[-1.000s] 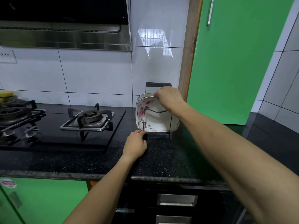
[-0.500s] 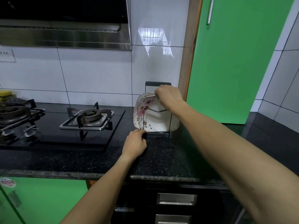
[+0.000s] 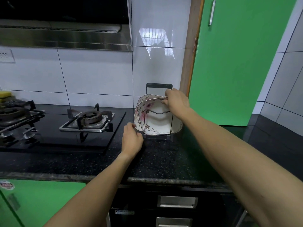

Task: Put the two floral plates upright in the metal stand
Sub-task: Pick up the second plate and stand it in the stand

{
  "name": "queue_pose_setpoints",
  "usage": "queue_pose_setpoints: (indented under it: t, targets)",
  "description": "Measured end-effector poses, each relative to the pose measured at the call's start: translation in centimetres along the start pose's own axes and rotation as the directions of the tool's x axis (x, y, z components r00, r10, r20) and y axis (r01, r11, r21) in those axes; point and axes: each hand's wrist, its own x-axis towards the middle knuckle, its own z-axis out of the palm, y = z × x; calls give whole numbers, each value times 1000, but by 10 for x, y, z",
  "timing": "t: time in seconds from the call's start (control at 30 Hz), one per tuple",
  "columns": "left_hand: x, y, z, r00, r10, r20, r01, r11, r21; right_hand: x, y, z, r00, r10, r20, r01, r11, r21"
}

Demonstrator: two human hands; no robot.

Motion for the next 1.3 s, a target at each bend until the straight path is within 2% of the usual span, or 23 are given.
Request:
queue_pose_setpoints:
  t: [0.13,0.3,0.47,0.57,0.77,1.1,1.3]
  targets:
    - [11,13,-5,999,7,-44,-9,999,-42,-7,10,4,999,46,9,-46,997,68]
    - [27,28,-12,1000,3,4,-2,996,-92,-19,19,13,989,137,58,-147,961,233]
    - [32,34,-15,999,19,45,-11,984,-180,-38,17,25,952,290,102,-300,804,513]
    - [38,38,-15,999,42,15,-39,987,-158,-45,14,28,931,342,128,-347,717,604]
    - [56,46,-19,991,129,-36,-130,991,-33,-43,19,30,903,409,135,-401,684,609]
    - [68,38,-20,990,130,54,-131,991,19,-41,21,34,901,427,75,-386,712,586]
    - [73,40,-19,992,124,40,-126,989,73,-37,24,36,882,462,92,-434,722,539]
